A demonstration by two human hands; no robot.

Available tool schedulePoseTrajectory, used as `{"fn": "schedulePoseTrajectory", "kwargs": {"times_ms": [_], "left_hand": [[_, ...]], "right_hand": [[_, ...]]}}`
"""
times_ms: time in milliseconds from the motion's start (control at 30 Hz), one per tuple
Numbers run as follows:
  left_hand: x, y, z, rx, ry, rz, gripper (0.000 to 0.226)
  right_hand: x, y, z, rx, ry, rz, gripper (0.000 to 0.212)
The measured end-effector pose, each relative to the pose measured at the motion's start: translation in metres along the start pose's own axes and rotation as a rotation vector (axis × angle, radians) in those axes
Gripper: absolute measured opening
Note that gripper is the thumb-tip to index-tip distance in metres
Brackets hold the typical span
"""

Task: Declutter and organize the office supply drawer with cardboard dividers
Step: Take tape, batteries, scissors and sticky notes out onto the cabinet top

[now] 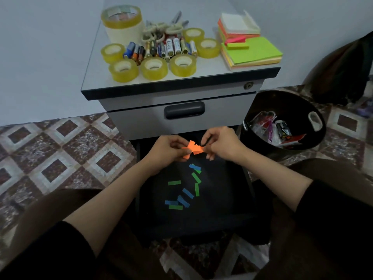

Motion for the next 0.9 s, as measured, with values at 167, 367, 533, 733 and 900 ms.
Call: {"fn": "schedulePoseTrajectory", "kwargs": {"times_ms": [167, 367, 533, 733, 900], "left_hand": [[-0.007, 0.011, 0.009, 0.038, -0.008, 0.083, 0.015], [-0.02, 0.016, 0.019, 0.099, 0.042, 0.163, 0.017], [-0.023, 0.016, 0.022, 0.139, 0.116, 0.196, 0.018], [-0.019, 0.008, 0.039, 0.305, 0.297, 0.231, 0.014], [-0.015, 0.002, 0.054, 0.502, 0.502, 0.295, 0.019]], "right_hand": [[0.01, 0.011, 0.003, 0.108, 0.246, -0.019, 0.024], [0.016, 0.014, -0.005, 0.135, 0.502, -0.085, 0.021], [0.014, 0.016, -0.011, 0.13, 0.621, -0.134, 0.007], [0.008, 0.016, -0.009, 0.1, 0.532, -0.094, 0.007], [0.005, 0.014, -0.01, 0.097, 0.504, -0.092, 0.016]]}}
Point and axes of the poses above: each hand's wrist, its own y-axis towards the middle knuckle, its own x-axis out of the palm, z = x × y, the point moved 9 cm from there along y, towards the middle knuckle, and after that the axes turned 2 degrees about -x, right-handed, at the moved point
